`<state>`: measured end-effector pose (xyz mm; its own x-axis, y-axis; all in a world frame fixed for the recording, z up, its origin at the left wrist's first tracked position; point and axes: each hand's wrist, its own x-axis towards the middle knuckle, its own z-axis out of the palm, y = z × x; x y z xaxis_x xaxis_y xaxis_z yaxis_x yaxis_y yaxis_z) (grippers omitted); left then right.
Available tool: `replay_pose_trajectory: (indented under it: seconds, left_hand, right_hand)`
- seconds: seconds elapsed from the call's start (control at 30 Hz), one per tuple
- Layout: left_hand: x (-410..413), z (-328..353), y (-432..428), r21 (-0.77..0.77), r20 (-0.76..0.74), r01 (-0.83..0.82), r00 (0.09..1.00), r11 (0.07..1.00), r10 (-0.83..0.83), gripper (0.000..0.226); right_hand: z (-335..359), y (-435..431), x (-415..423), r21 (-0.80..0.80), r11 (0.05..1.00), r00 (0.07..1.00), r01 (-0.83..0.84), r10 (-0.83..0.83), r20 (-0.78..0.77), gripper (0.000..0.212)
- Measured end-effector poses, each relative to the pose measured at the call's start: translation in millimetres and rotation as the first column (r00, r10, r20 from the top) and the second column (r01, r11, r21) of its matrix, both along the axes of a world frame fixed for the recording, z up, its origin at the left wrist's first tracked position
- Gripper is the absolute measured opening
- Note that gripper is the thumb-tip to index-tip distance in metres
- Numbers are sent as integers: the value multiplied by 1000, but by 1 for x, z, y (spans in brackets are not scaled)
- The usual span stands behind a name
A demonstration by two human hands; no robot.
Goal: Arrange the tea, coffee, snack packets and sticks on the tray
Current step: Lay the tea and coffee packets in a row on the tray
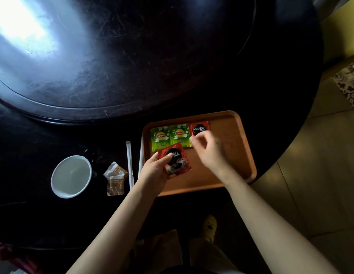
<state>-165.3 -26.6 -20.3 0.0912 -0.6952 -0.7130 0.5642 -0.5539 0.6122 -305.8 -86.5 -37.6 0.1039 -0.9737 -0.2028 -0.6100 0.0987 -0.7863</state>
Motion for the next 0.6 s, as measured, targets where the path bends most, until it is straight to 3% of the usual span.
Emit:
replay_pose_trajectory:
  seconds: [0.1, 0.23, 0.33, 0.4, 0.47, 0.53, 0.6]
  left_hand:
    - [-8, -1, -4, 7, -26, -11, 1000, 1000, 12, 18]
    - [-15, -9, -6, 60, 48, 8, 999, 998, -10, 48]
    - [-21, -7, -6, 21, 151, 62, 986, 998, -64, 24]
    - [-22, -7, -5, -21, 290, 88, 954, 996, -78, 23]
    - [-18, -12, -2, -25, 535, 136, 839, 990, -101, 24]
    - [-6, -16, 4, 7, 824, 179, 556, 984, -107, 20]
    - [7, -21, 10, 22, 945, 180, 318, 983, -79, 26]
  right_hand:
    - [3, 22, 0, 215, 967, 982, -136, 103, 159, 22]
    - [-3, 30, -9, 277, 961, 963, 19, -92, 252, 13]
    - [-2, 26, -18, 326, 945, 935, 38, -149, 322, 11]
    - [-2, 17, -25, 318, 944, 921, 89, -200, 336, 9]
    - [-9, 1, -34, 280, 933, 895, 226, -313, 319, 9]
    - [-15, -15, -44, 222, 912, 884, 345, -395, 248, 5]
    - [-21, -28, -50, 153, 904, 893, 398, -421, 162, 8]
